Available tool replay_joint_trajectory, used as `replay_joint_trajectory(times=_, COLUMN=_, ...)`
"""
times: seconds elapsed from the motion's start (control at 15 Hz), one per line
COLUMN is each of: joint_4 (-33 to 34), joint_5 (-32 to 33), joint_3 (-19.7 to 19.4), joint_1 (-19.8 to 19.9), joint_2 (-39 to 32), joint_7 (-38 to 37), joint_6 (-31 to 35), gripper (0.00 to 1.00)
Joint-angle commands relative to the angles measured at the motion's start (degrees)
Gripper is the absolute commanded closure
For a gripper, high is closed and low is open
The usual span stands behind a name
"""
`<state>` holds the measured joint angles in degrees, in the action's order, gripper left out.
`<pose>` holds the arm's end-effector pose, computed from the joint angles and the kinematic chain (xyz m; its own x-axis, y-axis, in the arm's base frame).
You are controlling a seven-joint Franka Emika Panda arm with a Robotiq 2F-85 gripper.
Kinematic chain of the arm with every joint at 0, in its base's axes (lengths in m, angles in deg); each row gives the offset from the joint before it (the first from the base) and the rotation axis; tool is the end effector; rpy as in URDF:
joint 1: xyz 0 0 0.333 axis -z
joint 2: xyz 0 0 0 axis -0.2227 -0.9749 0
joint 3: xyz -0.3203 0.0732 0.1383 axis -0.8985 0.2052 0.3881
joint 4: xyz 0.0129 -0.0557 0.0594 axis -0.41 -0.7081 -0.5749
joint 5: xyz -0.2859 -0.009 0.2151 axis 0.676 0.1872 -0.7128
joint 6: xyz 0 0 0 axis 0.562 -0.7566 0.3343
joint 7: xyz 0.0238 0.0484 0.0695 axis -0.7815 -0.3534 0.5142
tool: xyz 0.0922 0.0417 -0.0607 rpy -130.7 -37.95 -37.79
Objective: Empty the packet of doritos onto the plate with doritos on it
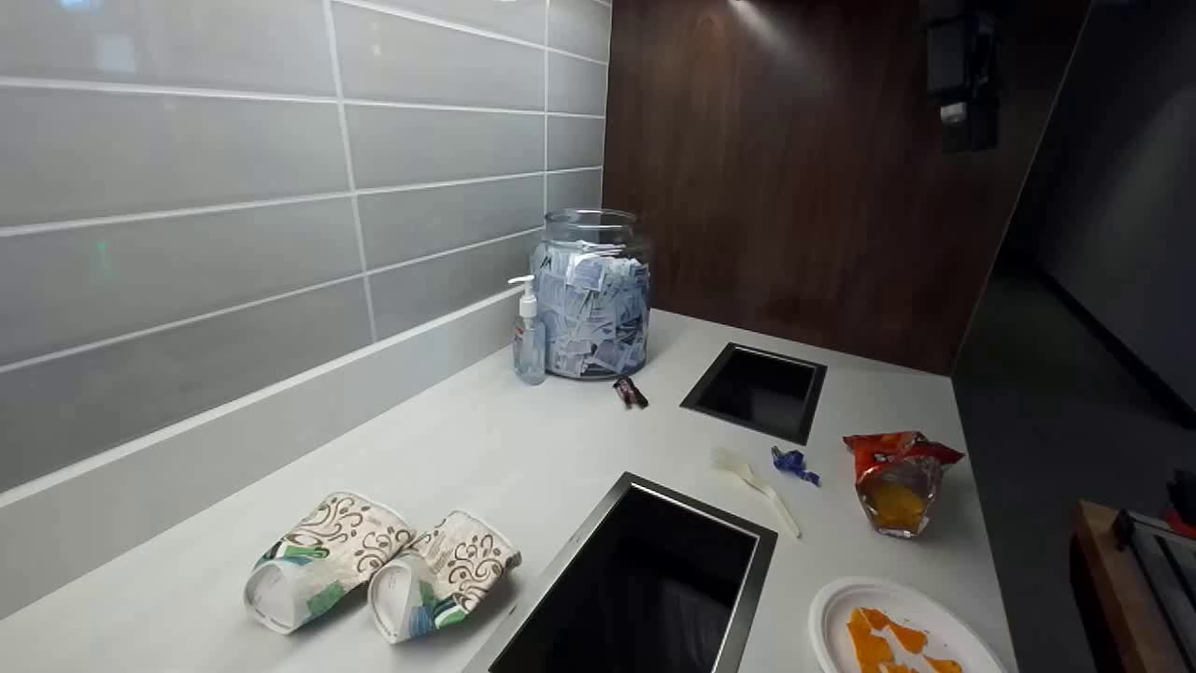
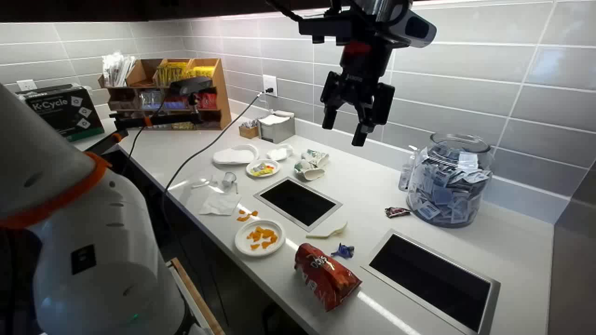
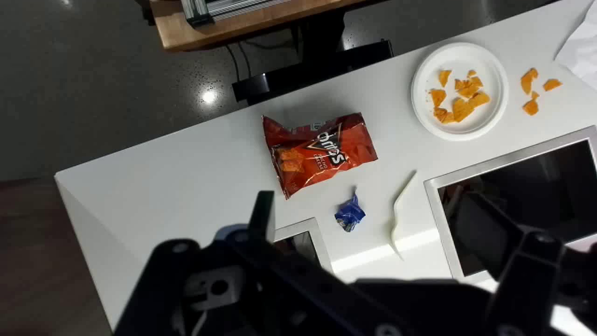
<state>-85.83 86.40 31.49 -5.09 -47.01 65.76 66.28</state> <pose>0.3486 -0.1078 0.5911 0.9273 -0.2584 -0.2708 -0.2647 -0.9642 0.0138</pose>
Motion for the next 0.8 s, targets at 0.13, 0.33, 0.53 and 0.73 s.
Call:
replay_joint_trajectory(times=0.13, joint_4=0.2, joint_5=0.0, joint_3=-0.1, joint_1=-0.1, joint_2=-0.1, joint_7=0.0, joint_6=-0.2, gripper=0.0)
replay_joint_trajectory(times=0.33, joint_4=0.2, joint_5=0.0, joint_3=-0.1, joint_1=-0.1, joint_2=-0.1, joint_7=0.0, joint_6=-0.2, gripper=0.0)
replay_joint_trajectory(times=0.53, joint_4=-0.1, joint_5=-1.1, joint_3=-0.7, joint_1=1.0, joint_2=-1.8, joint_7=-3.8, joint_6=0.7, gripper=0.0)
replay_joint_trajectory(times=0.73, joint_4=-5.0, joint_5=-1.9, joint_3=-0.7, joint_1=2.4, joint_2=-4.6, joint_7=-12.0, joint_6=5.4, gripper=0.0)
